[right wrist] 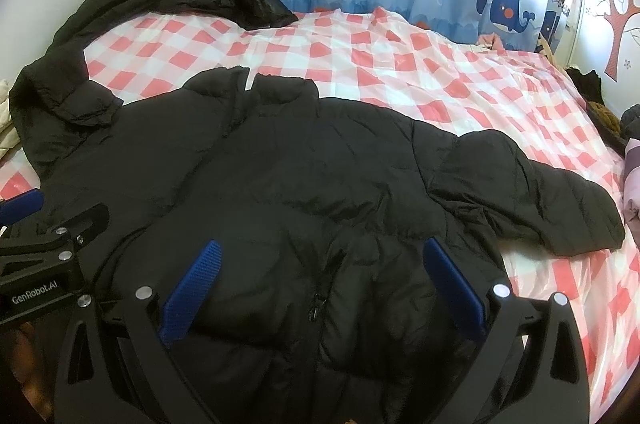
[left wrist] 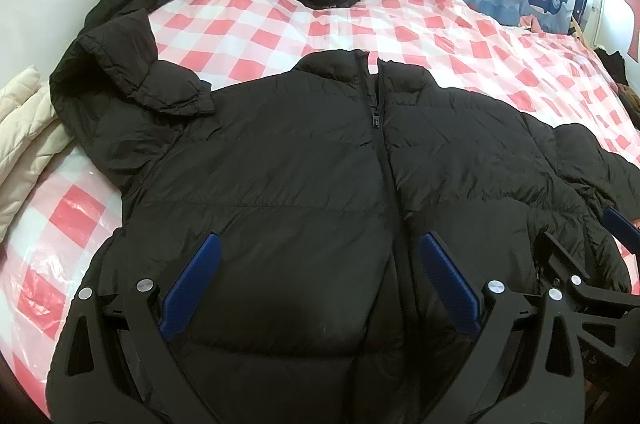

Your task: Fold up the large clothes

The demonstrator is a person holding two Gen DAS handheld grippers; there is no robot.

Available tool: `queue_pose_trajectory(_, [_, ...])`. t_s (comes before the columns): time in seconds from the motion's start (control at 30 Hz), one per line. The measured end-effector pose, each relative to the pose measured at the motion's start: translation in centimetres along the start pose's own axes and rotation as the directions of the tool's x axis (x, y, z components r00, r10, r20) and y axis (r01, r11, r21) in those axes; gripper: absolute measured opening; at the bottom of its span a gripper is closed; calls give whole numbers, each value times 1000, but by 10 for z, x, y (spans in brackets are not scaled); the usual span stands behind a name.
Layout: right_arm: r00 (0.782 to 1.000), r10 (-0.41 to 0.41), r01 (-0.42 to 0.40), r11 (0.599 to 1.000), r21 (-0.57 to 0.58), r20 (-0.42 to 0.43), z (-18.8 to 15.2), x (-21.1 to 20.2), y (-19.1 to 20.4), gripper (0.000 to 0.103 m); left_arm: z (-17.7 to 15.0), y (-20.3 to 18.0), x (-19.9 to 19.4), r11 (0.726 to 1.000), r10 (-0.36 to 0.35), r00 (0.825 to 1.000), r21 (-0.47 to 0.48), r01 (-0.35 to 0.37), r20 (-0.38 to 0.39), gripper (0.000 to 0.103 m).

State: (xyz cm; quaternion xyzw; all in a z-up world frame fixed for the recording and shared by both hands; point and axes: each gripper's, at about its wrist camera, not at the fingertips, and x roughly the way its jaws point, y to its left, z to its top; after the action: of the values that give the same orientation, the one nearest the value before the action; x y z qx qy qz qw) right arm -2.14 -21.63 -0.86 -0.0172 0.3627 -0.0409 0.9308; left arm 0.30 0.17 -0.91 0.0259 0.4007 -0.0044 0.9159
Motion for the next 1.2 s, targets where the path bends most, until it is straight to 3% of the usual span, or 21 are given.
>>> queue_pose_trajectory(0.4, [999,37,-37,999,10,33,5,-12,-9,97,2,-6,-1,1000,-10,1000,15,10,1,96])
queue_pose_trajectory(0.5, [997,52,-57,994,89,56,20,-28,-50,97,2,-6,0,1000,-10,1000,8,10,-3,96])
queue_pose_trajectory(0.6, [999,33,-37,963,268,18,16,-30,-142,97,2,-4,4,999,-33,999,-14,33,-25,96])
queue_pose_trajectory(0.7, [999,-21,40,899,436,-48,-4,-25,-245,97,2,-3,7,999,-38,999,-24,37,-35,96])
queue_pose_trajectory(0.77, [994,-54,98,828,552,-96,-23,-22,-324,97,1,-3,9,999,-34,999,-21,33,-37,96])
queue_pose_trajectory(0.83, [992,-27,101,761,641,-123,-36,-17,-376,97,1,-4,11,999,-30,999,-18,29,-43,96])
queue_pose_trajectory(0.9, [989,30,87,660,747,-142,-51,-6,-434,97,0,-4,14,999,-38,998,-21,37,-53,96])
queue_pose_trajectory(1.0, [988,50,89,590,802,-146,-59,12,-480,97,-2,-5,22,999,-49,996,-29,46,-79,96])
queue_pose_trajectory(1.07, [989,101,38,536,843,-108,-63,28,-498,97,-3,-5,26,998,-51,995,-31,48,-90,96])
queue_pose_trajectory(1.13, [985,166,-32,443,896,-47,-71,49,-513,97,-4,-4,29,998,-51,994,-34,48,-97,96])
queue_pose_trajectory(1.2, [982,189,-49,403,914,-30,-72,66,-521,97,-5,-4,31,998,-50,994,-34,47,-101,96])
